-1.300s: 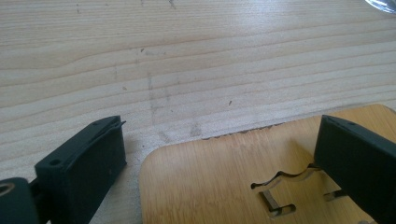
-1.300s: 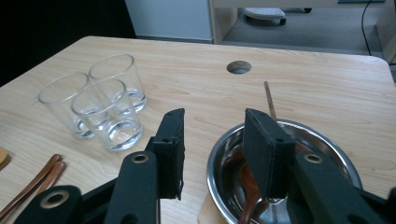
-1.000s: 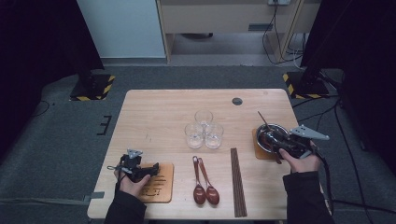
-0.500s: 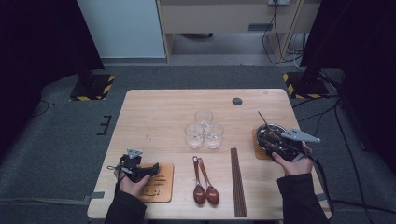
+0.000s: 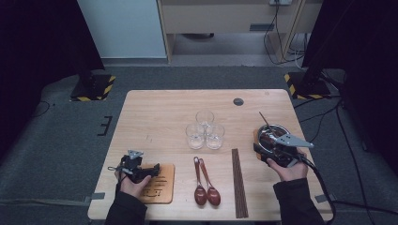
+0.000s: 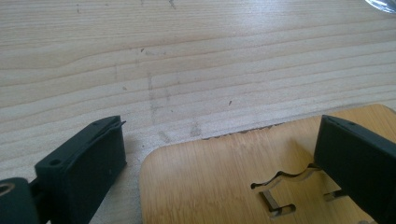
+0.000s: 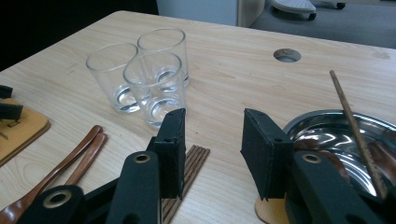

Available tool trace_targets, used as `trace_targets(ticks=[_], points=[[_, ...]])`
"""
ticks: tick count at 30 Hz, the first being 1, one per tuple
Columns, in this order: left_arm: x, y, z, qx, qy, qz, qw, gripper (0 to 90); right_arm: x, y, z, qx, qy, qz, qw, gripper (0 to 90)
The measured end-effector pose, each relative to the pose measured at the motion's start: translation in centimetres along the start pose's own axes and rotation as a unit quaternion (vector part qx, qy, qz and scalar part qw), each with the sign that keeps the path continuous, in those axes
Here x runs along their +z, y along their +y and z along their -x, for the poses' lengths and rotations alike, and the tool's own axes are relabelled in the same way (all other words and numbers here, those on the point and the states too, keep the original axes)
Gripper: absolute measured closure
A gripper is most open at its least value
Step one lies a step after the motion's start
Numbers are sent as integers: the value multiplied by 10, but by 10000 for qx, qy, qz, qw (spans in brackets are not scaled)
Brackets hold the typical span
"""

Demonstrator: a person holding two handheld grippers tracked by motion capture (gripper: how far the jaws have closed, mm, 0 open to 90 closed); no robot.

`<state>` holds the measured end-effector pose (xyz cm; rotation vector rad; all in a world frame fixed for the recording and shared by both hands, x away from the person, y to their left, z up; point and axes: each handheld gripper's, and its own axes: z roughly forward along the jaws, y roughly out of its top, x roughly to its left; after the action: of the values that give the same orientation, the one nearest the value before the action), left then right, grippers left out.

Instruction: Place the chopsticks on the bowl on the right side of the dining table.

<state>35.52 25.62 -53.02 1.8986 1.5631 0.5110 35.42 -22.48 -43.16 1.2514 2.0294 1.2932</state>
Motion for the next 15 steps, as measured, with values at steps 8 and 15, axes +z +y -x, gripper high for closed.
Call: trace_targets(ticks=[8,15], points=[[0,0,0,0,1,0,10000,12,1,-7,-6,-15,-16,-44,10000,599],[0,0,0,-1,1,0,10000,12,1,-16,-11,30,-19,-208,9998,597]])
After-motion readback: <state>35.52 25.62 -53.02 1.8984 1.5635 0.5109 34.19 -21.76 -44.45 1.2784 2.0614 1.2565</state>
